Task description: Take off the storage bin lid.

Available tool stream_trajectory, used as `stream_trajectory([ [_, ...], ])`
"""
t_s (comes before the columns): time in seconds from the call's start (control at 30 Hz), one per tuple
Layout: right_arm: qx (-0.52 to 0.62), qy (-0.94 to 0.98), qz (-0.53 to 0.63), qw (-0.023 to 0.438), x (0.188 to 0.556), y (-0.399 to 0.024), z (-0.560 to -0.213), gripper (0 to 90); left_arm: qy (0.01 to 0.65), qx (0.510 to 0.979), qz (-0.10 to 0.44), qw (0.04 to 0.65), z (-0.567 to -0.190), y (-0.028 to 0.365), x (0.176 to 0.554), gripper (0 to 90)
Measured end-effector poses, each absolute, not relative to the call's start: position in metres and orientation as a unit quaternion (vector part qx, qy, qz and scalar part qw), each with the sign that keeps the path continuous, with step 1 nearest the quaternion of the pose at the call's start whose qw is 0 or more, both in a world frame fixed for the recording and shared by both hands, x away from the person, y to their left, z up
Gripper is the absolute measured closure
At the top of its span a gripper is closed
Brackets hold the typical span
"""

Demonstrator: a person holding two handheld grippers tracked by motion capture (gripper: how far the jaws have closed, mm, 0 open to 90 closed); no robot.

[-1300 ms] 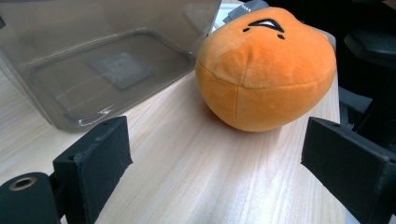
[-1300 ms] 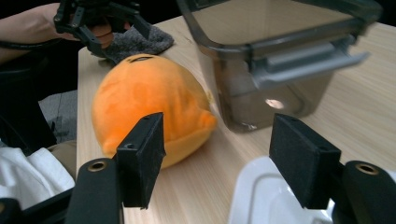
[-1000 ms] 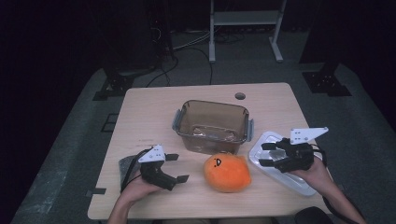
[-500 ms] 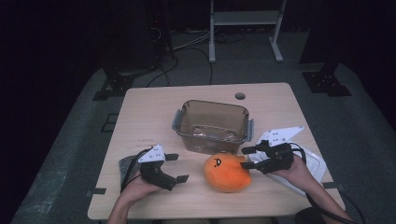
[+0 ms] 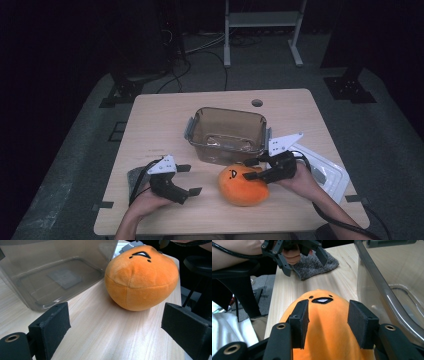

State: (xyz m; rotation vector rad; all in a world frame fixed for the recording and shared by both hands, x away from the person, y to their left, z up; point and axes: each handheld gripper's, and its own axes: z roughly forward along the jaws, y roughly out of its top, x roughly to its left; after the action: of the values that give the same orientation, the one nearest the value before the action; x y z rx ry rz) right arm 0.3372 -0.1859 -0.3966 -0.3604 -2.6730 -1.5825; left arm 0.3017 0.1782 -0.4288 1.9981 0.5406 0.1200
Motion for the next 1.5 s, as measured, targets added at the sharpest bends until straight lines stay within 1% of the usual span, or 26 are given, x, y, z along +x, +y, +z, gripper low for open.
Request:
stream_trajectory([
  [0.43, -0.128, -0.857, -0.498, 0.022, 0.339, -0.176, -0.413, 51.8, 0.222, 0.831, 0.048, 0.507, -0.430, 0.177, 0.302, 7.5],
  [0.67, -0.132, -0.861, -0.491, 0.022, 0.334, -0.172, -0.419, 47.6, 0.224, 0.830, 0.048, 0.508, -0.430, 0.178, 0.302, 7.5],
  [0.93, -0.141, -0.858, -0.494, 0.019, 0.330, -0.172, -0.424, 47.6, 0.223, 0.830, 0.048, 0.508, -0.430, 0.178, 0.302, 7.5],
  [1.07, -0.135, -0.861, -0.489, 0.020, 0.327, -0.170, -0.426, 50.8, 0.224, 0.830, 0.048, 0.508, -0.430, 0.178, 0.302, 7.5],
  [1.17, -0.130, -0.864, -0.486, 0.024, 0.325, -0.168, -0.427, 55.0, 0.225, 0.830, 0.049, 0.508, -0.429, 0.178, 0.302, 7.5],
  [1.5, -0.118, -0.871, -0.477, 0.014, 0.315, -0.163, -0.427, 69.0, 0.226, 0.829, 0.050, 0.509, -0.430, 0.179, 0.302, 7.5],
])
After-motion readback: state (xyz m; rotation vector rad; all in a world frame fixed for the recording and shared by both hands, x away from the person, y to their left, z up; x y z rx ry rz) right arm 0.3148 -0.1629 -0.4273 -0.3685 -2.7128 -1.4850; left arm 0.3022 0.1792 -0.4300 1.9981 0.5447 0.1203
